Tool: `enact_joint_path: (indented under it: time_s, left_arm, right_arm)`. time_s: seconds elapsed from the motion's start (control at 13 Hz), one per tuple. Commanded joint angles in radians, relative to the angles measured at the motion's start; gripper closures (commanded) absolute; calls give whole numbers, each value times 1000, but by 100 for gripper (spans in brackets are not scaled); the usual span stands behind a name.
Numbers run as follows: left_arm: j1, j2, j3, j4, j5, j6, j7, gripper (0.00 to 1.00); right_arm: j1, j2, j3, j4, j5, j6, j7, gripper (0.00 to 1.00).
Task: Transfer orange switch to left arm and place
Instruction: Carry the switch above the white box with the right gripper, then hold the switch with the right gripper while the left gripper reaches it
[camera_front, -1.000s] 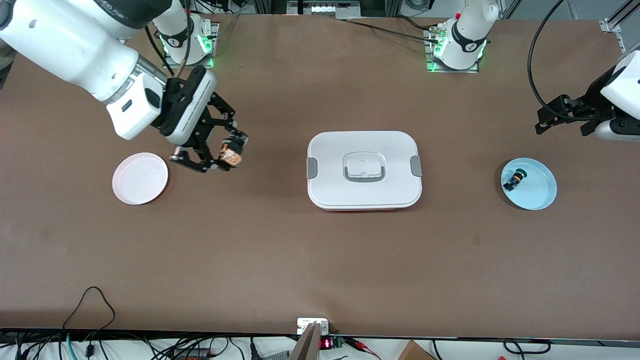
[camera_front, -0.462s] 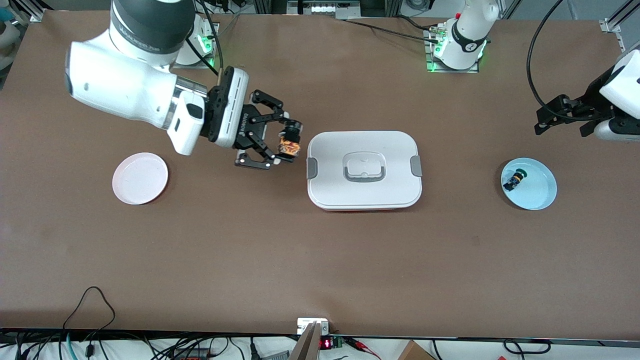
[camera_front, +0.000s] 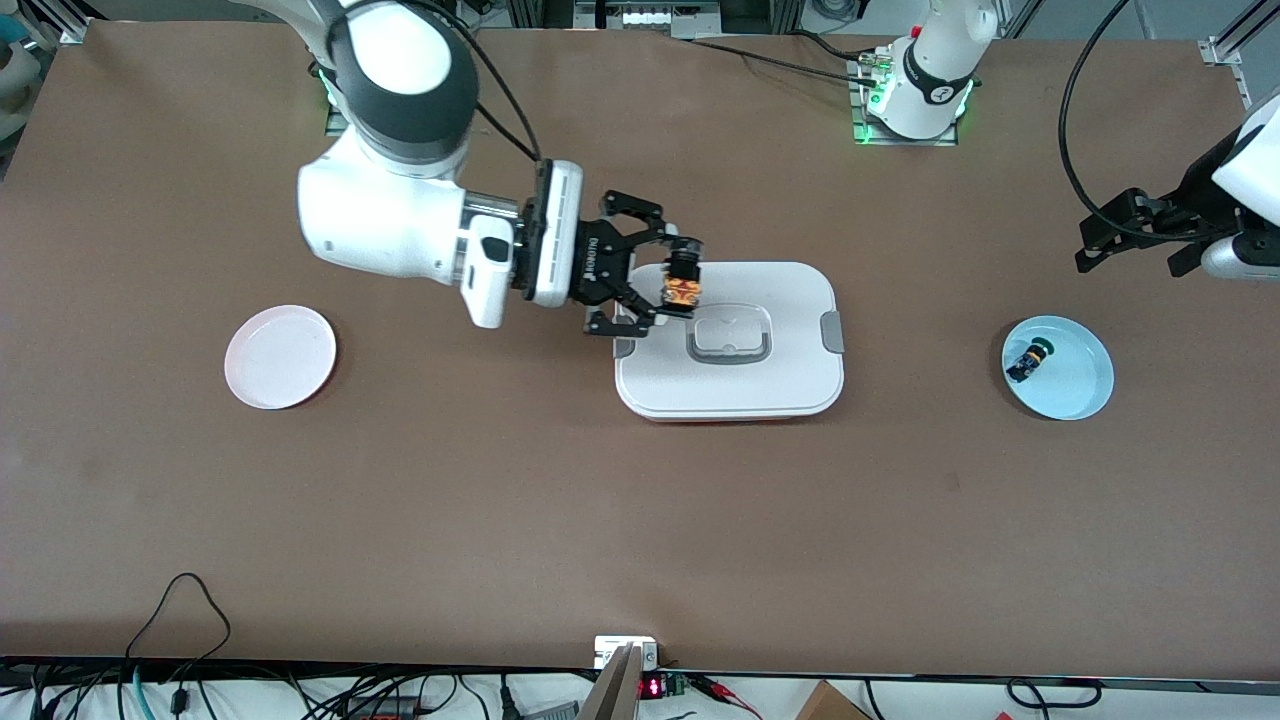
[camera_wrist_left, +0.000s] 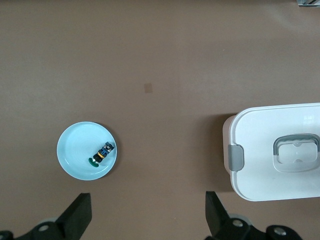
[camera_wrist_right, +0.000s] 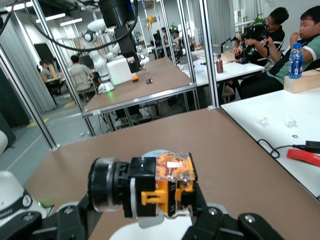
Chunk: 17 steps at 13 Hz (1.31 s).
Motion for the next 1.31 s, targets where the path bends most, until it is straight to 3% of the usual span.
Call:
enact_joint_path:
  time_s: [0.0,0.15,0.38,0.54,0.85,1.23]
  left_arm:
    - [7,13,1,34,-17,-21,35,0]
    - [-2,13,-1,39,-89,-26,28,0]
    - [51,74,10,36,-489,-76,23,0]
    - [48,115,5,23,-676,-90,-9,0]
    - [-13,230,1,23,-1133,-114,-79,0]
    - [-171,266,-1,19,-1244,73,-158,0]
  right_arm:
    - [22,19,-2,40,114,2,-24,100]
    - [33,26,-2,45,124,-13,-23,100]
    - [45,49,4,77,147,-13,-24,100]
    - [53,49,4,77,196,-15,-26,100]
    - [54,54,4,77,214,-18,-19,100]
    - [64,54,4,77,225,-24,-21,100]
